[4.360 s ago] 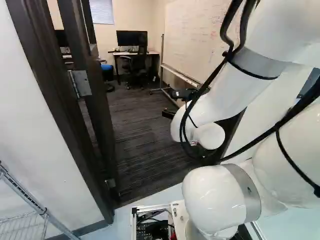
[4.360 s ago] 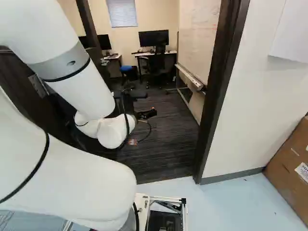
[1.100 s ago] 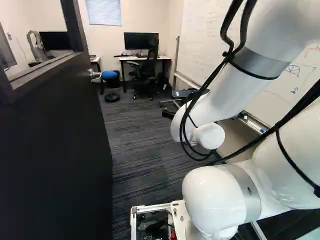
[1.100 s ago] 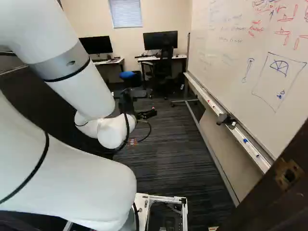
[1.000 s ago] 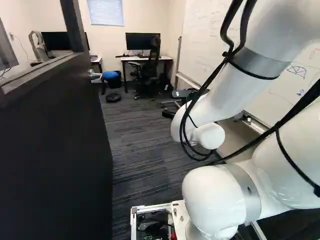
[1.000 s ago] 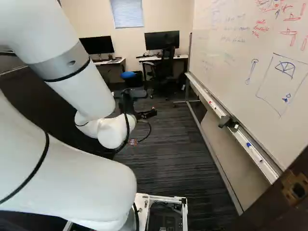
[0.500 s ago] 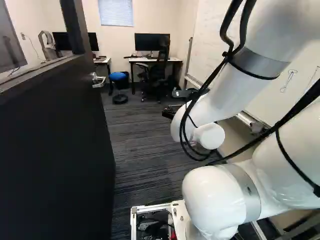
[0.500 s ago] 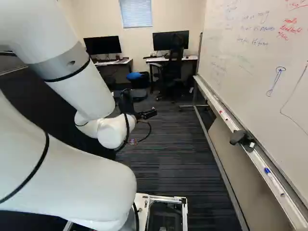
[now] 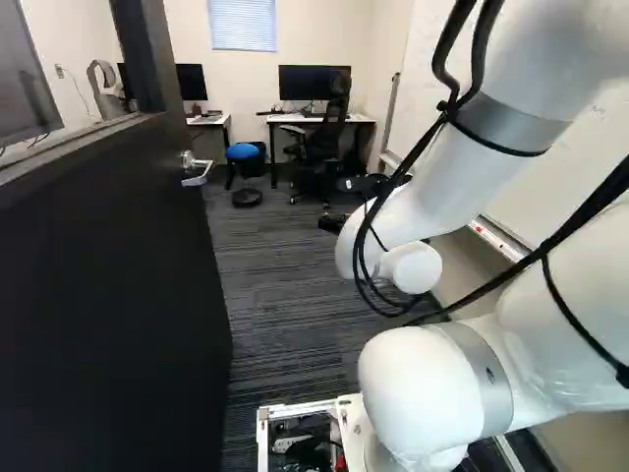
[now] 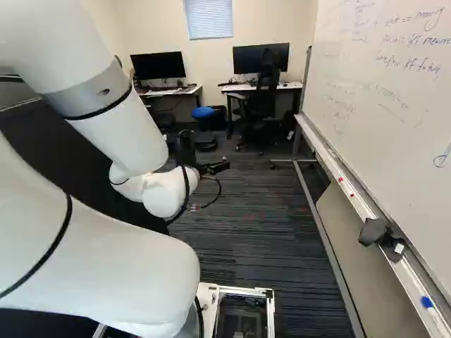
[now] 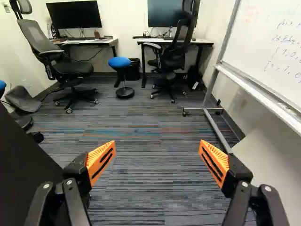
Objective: Open the door and move inside
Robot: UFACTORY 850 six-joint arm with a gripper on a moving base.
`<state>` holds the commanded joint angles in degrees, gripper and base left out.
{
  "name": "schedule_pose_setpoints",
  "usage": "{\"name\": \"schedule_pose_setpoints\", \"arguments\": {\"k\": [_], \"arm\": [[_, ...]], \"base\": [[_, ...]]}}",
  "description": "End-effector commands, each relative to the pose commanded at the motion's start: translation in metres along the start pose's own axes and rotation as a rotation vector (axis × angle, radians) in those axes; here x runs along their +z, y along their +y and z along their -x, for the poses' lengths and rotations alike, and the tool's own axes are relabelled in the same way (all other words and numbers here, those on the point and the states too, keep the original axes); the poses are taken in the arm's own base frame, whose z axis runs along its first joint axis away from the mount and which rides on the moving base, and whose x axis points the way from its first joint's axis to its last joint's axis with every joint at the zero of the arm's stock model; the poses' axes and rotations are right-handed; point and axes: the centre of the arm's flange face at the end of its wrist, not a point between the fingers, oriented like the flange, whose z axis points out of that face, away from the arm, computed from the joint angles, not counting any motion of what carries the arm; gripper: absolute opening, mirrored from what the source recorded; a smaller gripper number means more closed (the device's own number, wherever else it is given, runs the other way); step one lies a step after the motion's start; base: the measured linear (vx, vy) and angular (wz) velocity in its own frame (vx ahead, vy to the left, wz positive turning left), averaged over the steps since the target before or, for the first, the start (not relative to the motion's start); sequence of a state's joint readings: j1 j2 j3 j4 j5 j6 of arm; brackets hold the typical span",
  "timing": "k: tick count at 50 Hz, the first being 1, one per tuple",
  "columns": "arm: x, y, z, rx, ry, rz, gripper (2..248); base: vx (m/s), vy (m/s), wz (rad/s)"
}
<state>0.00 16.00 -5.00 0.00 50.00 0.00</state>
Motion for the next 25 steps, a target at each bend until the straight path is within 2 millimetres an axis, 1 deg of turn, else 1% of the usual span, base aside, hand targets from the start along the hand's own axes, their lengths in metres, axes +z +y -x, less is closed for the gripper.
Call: {"name": "schedule_pose_setpoints", "arguments": {"k": [19,25], "arm": [[0.0000,0.0000,0.0000,0.000,0.000,0.000,247],[0.0000,0.0000,0.0000,0.000,0.000,0.000,247]], "base": [[0.221,0.004,-0.010],[0.238,-0.019,-0.014]]}}
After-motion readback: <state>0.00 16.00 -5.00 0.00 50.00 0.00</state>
